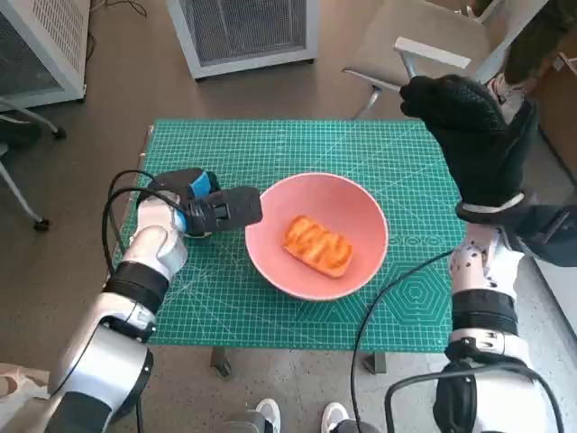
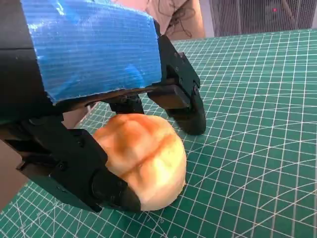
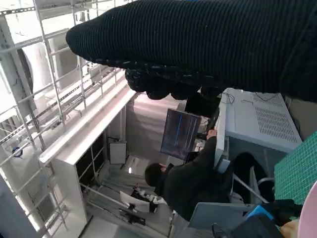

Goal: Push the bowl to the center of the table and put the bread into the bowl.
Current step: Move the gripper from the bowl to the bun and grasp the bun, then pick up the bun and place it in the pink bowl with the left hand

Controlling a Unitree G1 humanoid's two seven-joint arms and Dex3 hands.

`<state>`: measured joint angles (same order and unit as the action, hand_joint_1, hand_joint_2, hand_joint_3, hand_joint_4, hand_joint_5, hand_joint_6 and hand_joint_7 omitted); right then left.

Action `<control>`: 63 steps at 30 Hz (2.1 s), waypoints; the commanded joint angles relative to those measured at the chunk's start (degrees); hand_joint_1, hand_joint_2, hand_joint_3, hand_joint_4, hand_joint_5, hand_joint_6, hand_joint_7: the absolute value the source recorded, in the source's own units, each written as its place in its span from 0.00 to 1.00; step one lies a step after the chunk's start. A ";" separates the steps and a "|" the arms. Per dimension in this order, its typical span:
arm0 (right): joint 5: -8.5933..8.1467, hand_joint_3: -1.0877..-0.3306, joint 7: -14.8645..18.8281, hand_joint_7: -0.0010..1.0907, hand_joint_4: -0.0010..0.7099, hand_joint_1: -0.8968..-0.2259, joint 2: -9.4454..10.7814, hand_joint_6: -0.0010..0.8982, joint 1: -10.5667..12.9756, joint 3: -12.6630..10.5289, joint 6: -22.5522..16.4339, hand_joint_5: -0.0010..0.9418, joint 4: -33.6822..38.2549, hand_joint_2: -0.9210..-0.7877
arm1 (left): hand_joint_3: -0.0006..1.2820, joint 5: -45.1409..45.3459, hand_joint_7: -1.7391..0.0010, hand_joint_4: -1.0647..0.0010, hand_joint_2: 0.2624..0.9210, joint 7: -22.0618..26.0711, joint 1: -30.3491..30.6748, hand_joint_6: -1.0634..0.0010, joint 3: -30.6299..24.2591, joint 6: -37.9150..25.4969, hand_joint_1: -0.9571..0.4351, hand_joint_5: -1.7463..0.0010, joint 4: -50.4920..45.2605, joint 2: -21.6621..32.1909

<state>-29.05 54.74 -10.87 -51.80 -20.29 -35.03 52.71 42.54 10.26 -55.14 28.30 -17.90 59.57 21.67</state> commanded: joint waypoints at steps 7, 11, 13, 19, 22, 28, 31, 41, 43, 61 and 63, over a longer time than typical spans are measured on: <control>0.55 0.75 0.19 0.14 0.33 0.42 -0.14 0.32 1.77 0.17 -0.62 0.00 0.09 0.00 | 0.07 -0.78 0.34 0.27 0.95 0.33 0.55 0.40 0.06 0.10 0.69 0.37 -0.07 0.78; 0.53 0.74 0.18 0.13 0.33 0.42 -0.15 0.32 1.77 0.21 -0.64 0.00 0.09 0.00 | 0.07 -0.83 0.34 0.27 0.95 0.33 0.55 0.40 0.11 0.10 0.69 0.37 -0.09 0.79; 0.51 0.74 0.17 0.13 0.33 0.42 -0.16 0.33 1.78 0.22 -0.64 0.00 0.10 0.00 | 0.07 -0.84 0.34 0.27 0.95 0.33 0.55 0.40 0.11 0.09 0.69 0.37 -0.09 0.80; 0.13 0.74 0.59 0.12 0.32 0.42 -0.21 0.32 1.89 0.18 -0.25 0.00 -0.23 0.00 | 0.07 -1.05 0.39 0.29 0.95 1.73 2.28 0.38 -1.07 -1.10 0.69 0.32 -7.61 3.10; -0.02 0.74 0.78 0.12 0.32 0.41 -0.12 0.32 2.07 0.17 -0.25 0.00 -0.47 0.00 | 0.08 -0.69 0.43 0.31 0.94 3.61 4.10 0.35 -1.72 -3.00 0.69 0.29 -14.67 4.88; 0.01 0.75 0.84 0.11 0.31 0.41 -0.20 0.31 2.03 0.14 -0.30 0.00 -0.34 0.00 | 0.08 0.92 0.44 0.35 0.95 9.12 9.00 0.34 -3.77 -8.43 0.69 0.26 -33.15 8.78; 0.06 0.75 0.73 0.11 0.31 0.41 -0.23 0.30 1.82 0.11 -0.18 0.00 0.02 0.00 | 0.08 1.76 0.42 0.35 0.96 11.35 11.64 0.35 -5.56 -10.67 0.69 0.28 -43.42 10.73; 0.26 0.74 0.40 0.10 0.31 0.44 0.20 0.31 1.41 0.50 0.47 0.00 0.01 0.00 | 0.05 2.86 0.34 0.31 0.98 12.49 17.83 0.39 -11.10 -12.92 0.69 0.36 -66.75 12.38; 0.32 0.74 0.30 0.10 0.31 0.45 0.32 0.31 1.38 0.65 0.67 0.00 -0.16 0.00 | 0.04 3.21 0.33 0.31 0.99 12.29 18.63 0.39 -11.70 -12.98 0.69 0.37 -69.84 12.30; 0.43 0.73 0.14 0.10 0.31 0.44 0.74 0.32 1.70 1.32 1.36 0.00 -1.62 0.00 | 0.01 5.71 0.32 0.26 0.99 14.10 21.46 0.36 -12.77 -10.69 0.69 0.44 -83.79 8.92; 0.46 0.72 0.04 0.10 0.31 0.43 0.80 0.32 1.84 1.42 1.36 0.00 -1.99 0.00 | 0.01 5.58 0.32 0.25 0.99 14.18 21.46 0.36 -12.60 -9.93 0.69 0.44 -84.23 8.43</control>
<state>-29.01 54.82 -10.63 -51.19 -19.25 -34.28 51.27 47.86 23.87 -34.28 15.39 -29.14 -23.05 30.95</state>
